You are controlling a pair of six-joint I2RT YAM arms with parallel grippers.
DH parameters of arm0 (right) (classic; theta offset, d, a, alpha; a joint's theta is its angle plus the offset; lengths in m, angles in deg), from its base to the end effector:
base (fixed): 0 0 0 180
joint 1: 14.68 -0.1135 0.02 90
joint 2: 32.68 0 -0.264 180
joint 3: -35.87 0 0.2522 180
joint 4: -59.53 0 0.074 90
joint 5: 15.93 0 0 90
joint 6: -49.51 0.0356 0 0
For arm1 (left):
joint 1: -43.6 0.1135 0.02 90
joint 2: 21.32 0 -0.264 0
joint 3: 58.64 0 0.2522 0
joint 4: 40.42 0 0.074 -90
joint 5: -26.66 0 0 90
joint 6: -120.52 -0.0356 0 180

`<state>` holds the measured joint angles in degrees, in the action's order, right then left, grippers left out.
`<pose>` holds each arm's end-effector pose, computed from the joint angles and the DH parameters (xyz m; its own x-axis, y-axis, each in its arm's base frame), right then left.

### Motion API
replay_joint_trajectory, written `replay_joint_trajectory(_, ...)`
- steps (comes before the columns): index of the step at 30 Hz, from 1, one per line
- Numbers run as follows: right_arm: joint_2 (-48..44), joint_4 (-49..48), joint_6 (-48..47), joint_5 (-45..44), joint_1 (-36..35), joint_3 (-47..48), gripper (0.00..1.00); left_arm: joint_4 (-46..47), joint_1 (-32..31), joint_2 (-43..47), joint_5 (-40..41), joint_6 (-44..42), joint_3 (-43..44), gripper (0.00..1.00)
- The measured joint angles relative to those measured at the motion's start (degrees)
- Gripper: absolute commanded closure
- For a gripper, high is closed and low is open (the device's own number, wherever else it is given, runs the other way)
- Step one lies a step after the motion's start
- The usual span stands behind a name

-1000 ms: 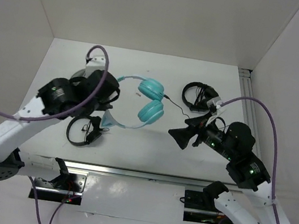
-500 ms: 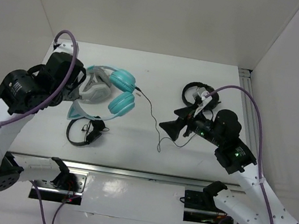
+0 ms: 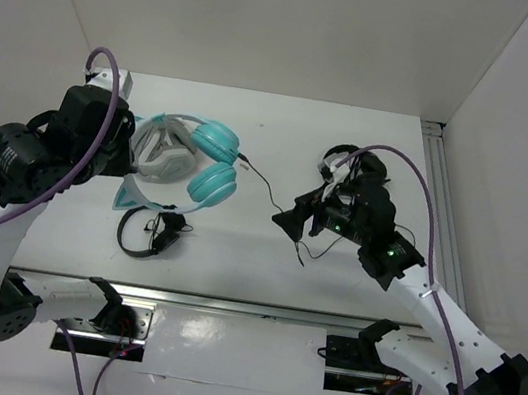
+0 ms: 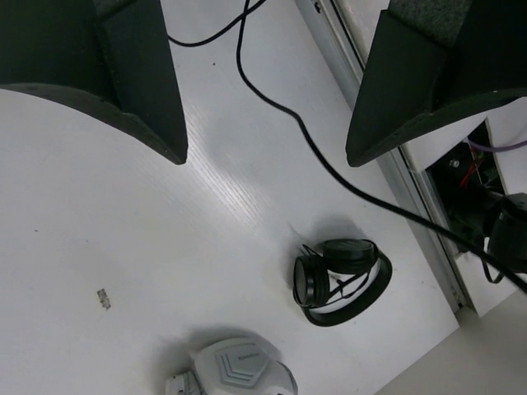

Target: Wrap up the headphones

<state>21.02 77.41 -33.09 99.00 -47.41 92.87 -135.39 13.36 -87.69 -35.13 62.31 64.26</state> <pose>0.1756 0.1307 0.3140 -0.3173 -0.0651 -0.9461 -0.7993 0.5553 0.2299 0.1258 -0.0539 0.5002 -0.5218 -0.2332 -0.8206 -0.1776 0.9705 -0.1628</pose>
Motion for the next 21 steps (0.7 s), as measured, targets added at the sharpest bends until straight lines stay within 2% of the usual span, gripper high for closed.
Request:
replay_joint_trajectory(3, 1.7, -2.4, 0.26, -0.04, 0.0, -0.85, 0.27, -0.04, 0.07, 0.0, -0.44, -0.2, 0.0, 1.0)
replay_joint_trajectory(4, 2.1, -3.87, 0.33, 0.0, 0.0, -1.14, 0.33, -0.04, 0.13, 0.04, -0.48, -0.22, 0.0, 1.0)
replay_joint_trajectory(14, 10.73, -23.23, 6.43, 4.55, 0.0, -9.79, 0.51, -0.02, 1.14, 0.98, -1.55, -0.11, -0.24, 1.0)
replay_joint_trajectory(15, 11.56, -24.5, 6.86, 4.83, 0.0, -10.38, 0.57, 0.0, 1.16, 1.05, -1.68, -0.07, -0.48, 1.0)
replay_joint_trajectory(16, 12.17, -25.49, 7.26, 4.96, 0.0, -10.71, 0.75, 0.11, 1.18, 1.11, -1.7, -0.04, -0.74, 1.0)
replay_joint_trajectory(18, 13.03, -27.36, 7.89, 5.42, -0.02, -10.93, 0.96, 0.42, 1.18, 1.25, -1.68, 0.0, -1.6, 1.0)
replay_joint_trajectory(19, 13.14, -27.8, 8.13, 5.31, -0.02, -10.95, 1.0, 0.5, 1.18, 1.27, -1.62, 0.02, -2.1, 1.0)
replay_joint_trajectory(21, 12.79, -27.58, 7.98, 3.72, -0.39, -10.95, 1.0, 0.63, 1.36, 1.29, -1.4, 0.02, -3.06, 1.0)
